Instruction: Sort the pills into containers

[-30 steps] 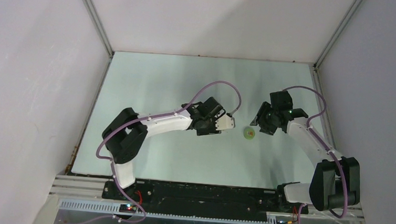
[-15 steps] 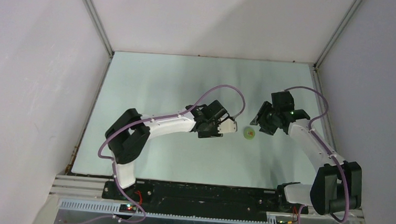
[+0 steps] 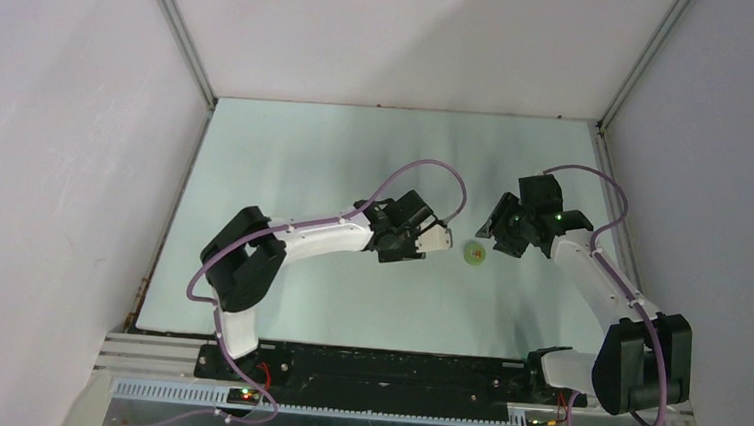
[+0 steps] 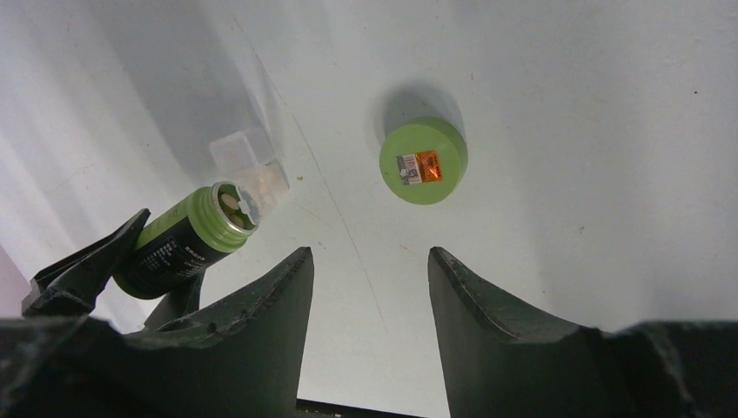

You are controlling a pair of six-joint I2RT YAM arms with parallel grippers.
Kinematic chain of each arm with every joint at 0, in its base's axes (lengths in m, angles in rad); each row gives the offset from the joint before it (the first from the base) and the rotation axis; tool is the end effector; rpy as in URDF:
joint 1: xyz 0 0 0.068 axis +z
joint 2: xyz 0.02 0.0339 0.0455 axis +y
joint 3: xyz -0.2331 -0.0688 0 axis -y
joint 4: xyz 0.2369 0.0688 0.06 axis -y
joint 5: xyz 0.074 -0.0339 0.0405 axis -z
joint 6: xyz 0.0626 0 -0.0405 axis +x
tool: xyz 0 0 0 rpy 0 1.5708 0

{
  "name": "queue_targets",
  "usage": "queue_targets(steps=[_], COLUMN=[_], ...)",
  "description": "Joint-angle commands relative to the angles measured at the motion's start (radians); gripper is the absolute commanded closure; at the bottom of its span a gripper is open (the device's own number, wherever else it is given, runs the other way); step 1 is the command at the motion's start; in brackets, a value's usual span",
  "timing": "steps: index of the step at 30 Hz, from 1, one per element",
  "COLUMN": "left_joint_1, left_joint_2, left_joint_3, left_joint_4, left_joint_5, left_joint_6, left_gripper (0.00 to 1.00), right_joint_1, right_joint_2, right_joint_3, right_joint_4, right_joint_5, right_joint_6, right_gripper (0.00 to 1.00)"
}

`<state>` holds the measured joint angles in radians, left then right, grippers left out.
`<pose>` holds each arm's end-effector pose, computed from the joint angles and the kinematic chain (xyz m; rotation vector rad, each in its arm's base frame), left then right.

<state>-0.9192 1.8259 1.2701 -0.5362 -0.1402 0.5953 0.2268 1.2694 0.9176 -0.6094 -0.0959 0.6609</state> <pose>0.2340 -0.2924 0.1443 1.7848 1.9542 0.0792 0.2636 0.0670 0.1990 0.5201 2.5404 0.4626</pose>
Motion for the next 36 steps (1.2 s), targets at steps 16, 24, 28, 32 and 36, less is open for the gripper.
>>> queue_targets(steps=[16,24,28,32,36], left_joint_1=[0.099,0.102,0.1,0.097,0.097], left_joint_2=[-0.501,-0.769,-0.883,-0.903,-0.909], left_joint_3=[-0.18,-0.34,-0.486,-0.504,-0.525], left_joint_4=[0.391,0.804,1.16,1.238,1.237], left_joint_5=[0.155,0.088,0.015,-0.022,-0.025], left_joint_6=[-0.236,-0.289,-0.376,-0.407,-0.424], left_gripper=[1.0,1.0,1.0,1.0,1.0], right_joint_1=[-0.002,0.079,0.125,0.15,0.172], right_joint_2=[0.003,0.062,0.116,0.195,0.284], right_joint_3=[-0.002,-0.002,-0.001,0.023,0.051], right_joint_4=[-0.017,-0.016,0.001,-0.006,-0.014], right_joint_5=[0.013,0.09,0.153,0.192,0.246], right_joint_6=[-0.067,-0.108,-0.104,-0.091,-0.079], right_gripper=[0.4,0.33,0.2,0.17,0.2])
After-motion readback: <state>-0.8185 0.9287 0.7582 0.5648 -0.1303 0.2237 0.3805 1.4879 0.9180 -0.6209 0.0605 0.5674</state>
